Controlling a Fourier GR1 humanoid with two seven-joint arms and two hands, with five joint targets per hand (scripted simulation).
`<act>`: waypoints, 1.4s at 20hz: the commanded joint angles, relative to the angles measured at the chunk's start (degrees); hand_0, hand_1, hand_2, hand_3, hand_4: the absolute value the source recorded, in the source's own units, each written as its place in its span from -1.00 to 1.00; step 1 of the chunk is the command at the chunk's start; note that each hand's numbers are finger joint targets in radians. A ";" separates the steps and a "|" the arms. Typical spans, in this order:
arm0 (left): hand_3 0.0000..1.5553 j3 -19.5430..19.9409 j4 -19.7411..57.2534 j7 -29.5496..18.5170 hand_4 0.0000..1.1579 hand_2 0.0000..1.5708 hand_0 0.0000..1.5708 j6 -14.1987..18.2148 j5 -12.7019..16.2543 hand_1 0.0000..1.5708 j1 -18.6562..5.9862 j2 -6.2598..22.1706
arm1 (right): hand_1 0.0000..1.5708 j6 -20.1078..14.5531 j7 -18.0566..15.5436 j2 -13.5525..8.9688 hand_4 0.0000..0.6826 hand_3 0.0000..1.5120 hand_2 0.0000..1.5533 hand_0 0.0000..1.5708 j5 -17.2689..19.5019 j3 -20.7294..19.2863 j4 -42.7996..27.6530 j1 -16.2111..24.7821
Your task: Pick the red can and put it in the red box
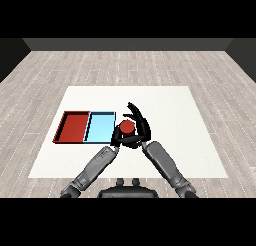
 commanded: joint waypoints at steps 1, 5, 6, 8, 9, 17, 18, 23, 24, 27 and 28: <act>0.90 3.66 6.52 -1.18 0.98 1.00 1.00 -1.30 3.51 1.00 -5.66 -0.36 | -1.00 -1.36 2.90 -0.34 -1.00 -1.00 -1.00 -1.00 2.72 -2.06 -4.76 -0.45; 0.91 3.71 0.21 -3.84 0.96 1.00 1.00 -4.78 2.55 1.00 5.96 1.42 | -1.00 0.64 5.56 -3.79 -1.00 -1.00 -1.00 -1.00 0.28 -8.61 -9.10 -2.21; 0.91 2.36 1.81 -1.36 0.95 1.00 1.00 -1.47 1.83 1.00 3.17 -0.36 | -1.00 3.97 0.47 -4.95 -1.00 -1.00 -1.00 -1.00 -1.09 -9.32 -10.48 1.60; 0.90 2.87 0.57 -1.95 0.93 1.00 1.00 -0.87 -0.55 1.00 4.88 0.06 | -1.00 -2.46 6.96 -5.13 -1.00 -1.00 -1.00 -1.00 2.86 -9.52 -16.09 0.19; 0.87 4.68 0.04 -0.42 0.93 0.99 1.00 -2.39 0.14 1.00 3.06 1.25 | -1.00 -2.43 5.08 -5.83 -1.00 -1.00 -1.00 -1.00 3.44 -8.37 -20.29 5.81; 0.88 8.06 -9.75 1.66 0.94 1.00 1.00 -3.77 -2.74 1.00 7.90 7.90 | -1.00 5.47 3.16 -9.83 -1.00 -1.00 -1.00 -1.00 -4.62 -20.35 -18.79 12.02; 0.88 10.52 -6.37 2.19 0.94 1.00 1.00 -4.50 -2.53 1.00 4.11 8.65 | -1.00 9.13 1.29 -11.66 -1.00 -1.00 -1.00 -1.00 -7.97 -23.48 -17.15 13.65; 0.86 12.96 -8.83 5.24 0.92 0.97 1.00 -3.74 -6.41 1.00 6.27 14.53 | -1.00 10.87 -1.17 -12.70 -1.00 -1.00 -1.00 -1.00 -5.81 -24.10 -12.77 17.91; 0.85 13.33 -11.11 6.20 0.93 0.98 1.00 -4.60 -6.32 1.00 6.83 15.61 | -1.00 10.76 -3.42 -11.82 -1.00 -1.00 -1.00 -1.00 -4.47 -23.95 -9.27 18.27; 0.83 16.01 -13.10 9.48 0.94 0.98 1.00 -5.60 -6.88 1.00 6.54 18.42 | -1.00 13.66 -2.59 -13.63 -1.00 -1.00 -1.00 -1.00 -5.51 -24.76 -10.21 22.55; 0.82 16.49 -9.47 10.86 0.96 0.97 1.00 -3.44 -9.37 1.00 2.31 17.80 | -1.00 13.21 -5.12 -12.01 -1.00 -1.00 -1.00 -1.00 -4.99 -25.16 -4.34 20.26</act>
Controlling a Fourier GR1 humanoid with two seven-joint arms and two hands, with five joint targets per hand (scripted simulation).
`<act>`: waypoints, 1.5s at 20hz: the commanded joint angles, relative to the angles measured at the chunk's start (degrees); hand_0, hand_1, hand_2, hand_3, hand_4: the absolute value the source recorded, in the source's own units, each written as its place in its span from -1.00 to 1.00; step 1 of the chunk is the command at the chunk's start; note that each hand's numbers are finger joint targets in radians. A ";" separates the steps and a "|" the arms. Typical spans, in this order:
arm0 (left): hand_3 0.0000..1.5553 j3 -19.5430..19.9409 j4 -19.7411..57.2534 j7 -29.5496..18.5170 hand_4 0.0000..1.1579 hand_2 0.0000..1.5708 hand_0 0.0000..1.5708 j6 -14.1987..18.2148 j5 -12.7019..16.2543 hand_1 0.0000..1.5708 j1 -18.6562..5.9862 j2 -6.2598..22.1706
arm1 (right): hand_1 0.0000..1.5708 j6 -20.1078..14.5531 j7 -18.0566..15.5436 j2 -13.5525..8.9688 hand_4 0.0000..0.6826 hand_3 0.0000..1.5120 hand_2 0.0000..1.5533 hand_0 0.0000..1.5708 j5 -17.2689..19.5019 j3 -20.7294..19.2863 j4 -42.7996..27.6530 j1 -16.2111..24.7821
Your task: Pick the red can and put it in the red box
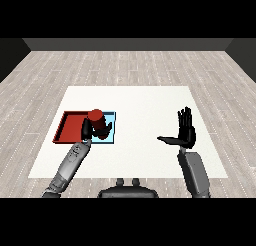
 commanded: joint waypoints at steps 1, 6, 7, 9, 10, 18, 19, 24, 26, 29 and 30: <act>0.84 4.61 -0.38 2.03 0.96 0.98 1.00 -3.50 -0.33 1.00 -0.17 5.84 | -1.00 0.40 -2.34 2.22 -1.00 -1.00 -1.00 -1.00 2.13 2.10 2.13 4.21; 0.79 10.23 12.37 3.81 0.91 0.85 0.84 -5.49 -2.22 0.84 -7.96 9.69 | -1.00 2.91 -3.52 0.68 -1.00 -1.00 -1.00 -1.00 0.71 -0.66 4.10 5.59; 0.83 8.55 17.53 3.34 0.90 0.92 0.99 -2.09 -6.10 0.99 -10.33 7.48 | -1.00 2.52 -2.14 1.16 -1.00 -1.00 -1.00 -1.00 0.88 -0.03 5.31 5.07; 0.85 12.79 21.92 3.33 0.87 0.86 0.95 -7.03 -2.21 0.95 -9.47 12.03 | -1.00 2.87 -6.17 2.52 -1.00 -1.00 -1.00 -1.00 1.50 -0.46 10.16 4.26; 0.86 12.62 27.04 3.45 0.86 0.94 0.97 -5.89 -3.98 0.97 -12.84 10.58 | -1.00 2.47 -2.49 0.87 -1.00 -1.00 -1.00 -1.00 1.45 -0.91 7.83 1.99; 0.91 19.81 53.32 -7.93 0.86 1.00 1.00 -7.42 -3.06 1.00 -14.84 11.42 | -1.00 4.66 -10.62 2.35 -1.00 -1.00 -1.00 -1.00 3.28 -1.02 12.94 2.29; 0.92 18.72 57.31 -8.08 0.84 1.00 1.00 -4.58 -4.87 1.00 -16.65 8.38 | -1.00 3.85 -5.00 0.58 -1.00 -1.00 -1.00 -1.00 2.31 -1.78 9.74 0.05; 0.55 18.51 68.70 -4.04 0.62 0.35 0.28 -2.47 -7.93 0.28 -19.04 9.97 | -1.00 1.36 -7.28 1.73 -1.00 -1.00 -1.00 -1.00 4.16 -1.16 4.61 4.06; -0.58 17.91 72.95 -4.32 0.25 -0.42 -0.58 -1.02 -9.59 -0.58 -20.93 9.10 | -1.00 1.85 -10.35 2.64 -1.00 -1.00 -1.00 -1.00 6.23 0.22 8.44 3.68; -1.00 19.07 77.10 -1.09 0.22 0.01 0.08 -1.31 -9.17 0.08 -23.48 9.56 | -1.00 2.99 -9.80 1.25 -1.00 -1.00 -1.00 -1.00 4.39 -1.76 6.69 2.59; -1.00 19.65 77.98 -3.45 0.22 -0.05 0.02 -1.95 -8.73 0.02 -22.18 8.94 | -1.00 2.37 -9.77 2.04 -1.00 -1.00 -1.00 -1.00 4.69 -1.43 6.70 2.44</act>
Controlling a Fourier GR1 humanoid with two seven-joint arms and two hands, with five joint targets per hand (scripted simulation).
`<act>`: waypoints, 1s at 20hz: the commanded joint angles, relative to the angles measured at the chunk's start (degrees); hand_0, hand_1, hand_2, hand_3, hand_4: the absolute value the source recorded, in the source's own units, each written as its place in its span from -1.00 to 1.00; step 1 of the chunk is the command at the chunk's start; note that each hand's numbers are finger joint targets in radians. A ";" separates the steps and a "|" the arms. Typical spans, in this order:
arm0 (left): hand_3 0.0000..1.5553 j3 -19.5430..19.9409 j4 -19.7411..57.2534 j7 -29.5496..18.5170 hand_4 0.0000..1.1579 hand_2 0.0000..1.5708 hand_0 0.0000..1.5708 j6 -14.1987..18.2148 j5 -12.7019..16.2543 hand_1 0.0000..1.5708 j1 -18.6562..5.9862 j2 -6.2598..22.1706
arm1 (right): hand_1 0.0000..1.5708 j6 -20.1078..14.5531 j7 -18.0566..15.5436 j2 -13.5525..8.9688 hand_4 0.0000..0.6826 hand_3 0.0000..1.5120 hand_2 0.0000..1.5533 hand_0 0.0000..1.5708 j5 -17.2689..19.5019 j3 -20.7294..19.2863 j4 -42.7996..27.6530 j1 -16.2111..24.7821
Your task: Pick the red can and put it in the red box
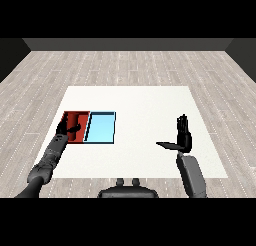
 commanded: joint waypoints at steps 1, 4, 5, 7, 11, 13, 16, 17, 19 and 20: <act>-1.00 2.26 6.05 0.96 0.16 -0.03 -0.03 -2.10 1.06 -0.03 -2.39 0.62 | -1.00 -0.85 -1.24 0.64 -1.00 -1.00 -1.00 -1.00 1.66 0.69 -0.20 -0.67; -1.00 2.70 6.82 -3.25 -0.13 -0.11 -0.09 -9.06 1.53 -0.09 0.20 2.83 | -1.00 1.31 -0.31 0.14 -1.00 -1.00 -1.00 -1.00 -0.17 0.46 -0.90 0.11; -1.00 -0.63 7.98 -1.83 0.18 -0.43 -0.71 -8.48 -1.93 -0.71 -0.93 1.29 | -1.00 2.43 -2.29 0.30 -1.00 -1.00 -1.00 -1.00 -0.87 0.15 -1.19 2.15; -1.00 -3.65 9.63 2.27 0.11 -1.00 -1.00 -7.64 -5.31 -1.00 -4.03 1.53 | -1.00 1.86 -3.63 0.57 -1.00 -1.00 -1.00 -1.00 0.71 0.70 -0.61 1.22; -1.00 -4.65 11.48 4.58 -1.00 -1.00 -1.00 -10.29 -6.72 -1.00 -4.06 4.01 | -1.00 2.38 -1.96 0.69 -1.00 -1.00 -1.00 -1.00 -0.36 0.14 -0.88 -0.62; -1.00 -4.15 12.02 7.99 -1.00 -1.00 -1.00 -9.90 -6.24 -1.00 -5.80 1.37 | -1.00 3.09 0.03 -0.40 -1.00 -1.00 -1.00 -1.00 -1.36 -0.04 -4.78 2.62; -1.00 -1.66 10.75 7.63 -1.00 -1.00 -1.00 -8.61 -3.87 -1.00 -5.20 3.26 | -1.00 3.46 -2.23 0.09 -1.00 -1.00 -1.00 -1.00 -1.44 -0.68 -5.13 3.29; -1.00 0.73 8.92 4.66 -1.00 -1.00 -1.00 -7.93 -1.45 -1.00 -4.87 3.28 | -1.00 4.25 -2.87 -0.12 -1.00 -1.00 -1.00 -1.00 -1.42 -0.48 -4.82 4.32; -1.00 4.95 5.00 -3.86 -1.00 -1.00 -1.00 -2.41 2.63 -1.00 -2.81 3.85 | -1.00 4.74 -2.93 -0.41 -1.00 -1.00 -1.00 -1.00 -1.63 -0.45 -4.79 3.64; -1.00 7.59 3.40 -6.23 -1.00 -1.00 -1.00 -1.86 5.26 -1.00 -2.81 2.03 | -1.00 4.64 -1.97 -1.28 -1.00 -1.00 -1.00 -1.00 -1.02 -0.64 -3.96 1.85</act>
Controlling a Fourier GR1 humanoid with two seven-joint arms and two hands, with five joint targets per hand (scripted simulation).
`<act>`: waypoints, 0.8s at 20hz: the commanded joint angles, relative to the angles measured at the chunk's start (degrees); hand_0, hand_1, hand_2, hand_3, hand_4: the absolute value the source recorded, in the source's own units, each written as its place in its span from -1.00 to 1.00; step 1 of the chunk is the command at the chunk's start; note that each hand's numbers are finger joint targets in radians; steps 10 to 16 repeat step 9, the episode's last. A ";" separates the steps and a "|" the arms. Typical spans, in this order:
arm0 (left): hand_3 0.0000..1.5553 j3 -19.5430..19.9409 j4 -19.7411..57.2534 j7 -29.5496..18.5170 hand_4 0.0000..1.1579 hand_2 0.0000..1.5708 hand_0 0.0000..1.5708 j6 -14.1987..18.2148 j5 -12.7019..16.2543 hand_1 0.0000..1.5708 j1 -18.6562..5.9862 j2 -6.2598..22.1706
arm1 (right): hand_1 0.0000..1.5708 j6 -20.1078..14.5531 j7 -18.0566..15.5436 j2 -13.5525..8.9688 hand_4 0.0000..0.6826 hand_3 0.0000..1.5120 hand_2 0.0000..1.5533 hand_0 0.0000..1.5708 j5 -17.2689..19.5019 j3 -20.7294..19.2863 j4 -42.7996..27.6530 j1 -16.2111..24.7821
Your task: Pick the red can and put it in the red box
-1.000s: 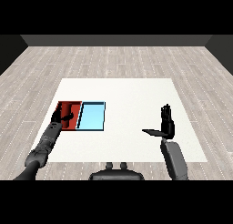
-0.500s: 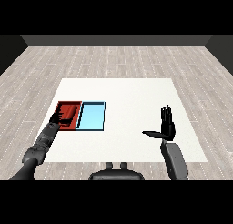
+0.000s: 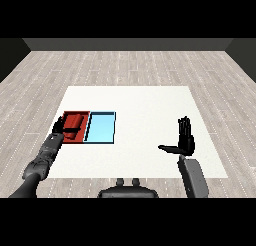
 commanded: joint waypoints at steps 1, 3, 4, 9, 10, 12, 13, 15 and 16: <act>-1.00 8.43 -7.39 -12.09 -1.00 -1.00 -1.00 2.87 8.44 -1.00 1.08 -2.27 | -1.00 0.34 -0.85 0.78 -1.00 -1.00 -1.00 -1.00 0.07 0.86 -1.21 1.49; -1.00 11.74 -12.42 -19.90 -1.00 -1.00 -1.00 1.46 11.91 -1.00 0.88 -2.76 | -1.00 1.15 0.47 -0.97 -1.00 -1.00 -1.00 -1.00 -0.25 -0.09 -0.70 -0.46; -1.00 13.32 -14.73 -22.79 -1.00 -1.00 -1.00 -0.86 13.91 -1.00 0.68 -4.32 | -1.00 2.48 -0.37 -1.16 -1.00 -1.00 -1.00 -1.00 -1.13 -0.44 0.10 -1.19; -1.00 13.25 -25.67 -33.47 -1.00 -1.00 -1.00 -9.18 16.70 -1.00 2.82 -8.05 | -1.00 2.47 0.45 -0.69 -1.00 -1.00 -1.00 -1.00 -0.80 0.40 -0.20 -0.84; -1.00 13.25 -25.67 -33.47 -1.00 -1.00 -1.00 -9.18 16.70 -1.00 2.82 -8.05 | -1.00 2.47 0.45 -0.69 -1.00 -1.00 -1.00 -1.00 -0.80 0.40 -0.20 -0.84; -1.00 13.25 -25.67 -33.47 -1.00 -1.00 -1.00 -9.18 16.70 -1.00 2.82 -8.05 | -1.00 2.47 0.45 -0.69 -1.00 -1.00 -1.00 -1.00 -0.80 0.40 -0.20 -0.84; -1.00 13.25 -25.67 -33.47 -1.00 -1.00 -1.00 -9.18 16.70 -1.00 2.82 -8.05 | -1.00 2.47 0.45 -0.69 -1.00 -1.00 -1.00 -1.00 -0.80 0.40 -0.20 -0.84; -1.00 13.25 -25.67 -33.47 -1.00 -1.00 -1.00 -9.18 16.70 -1.00 2.82 -8.05 | -1.00 2.47 0.45 -0.69 -1.00 -1.00 -1.00 -1.00 -0.80 0.40 -0.20 -0.84; -1.00 13.25 -25.67 -33.47 -1.00 -1.00 -1.00 -9.18 16.70 -1.00 2.82 -8.05 | -1.00 2.47 0.45 -0.69 -1.00 -1.00 -1.00 -1.00 -0.80 0.40 -0.20 -0.84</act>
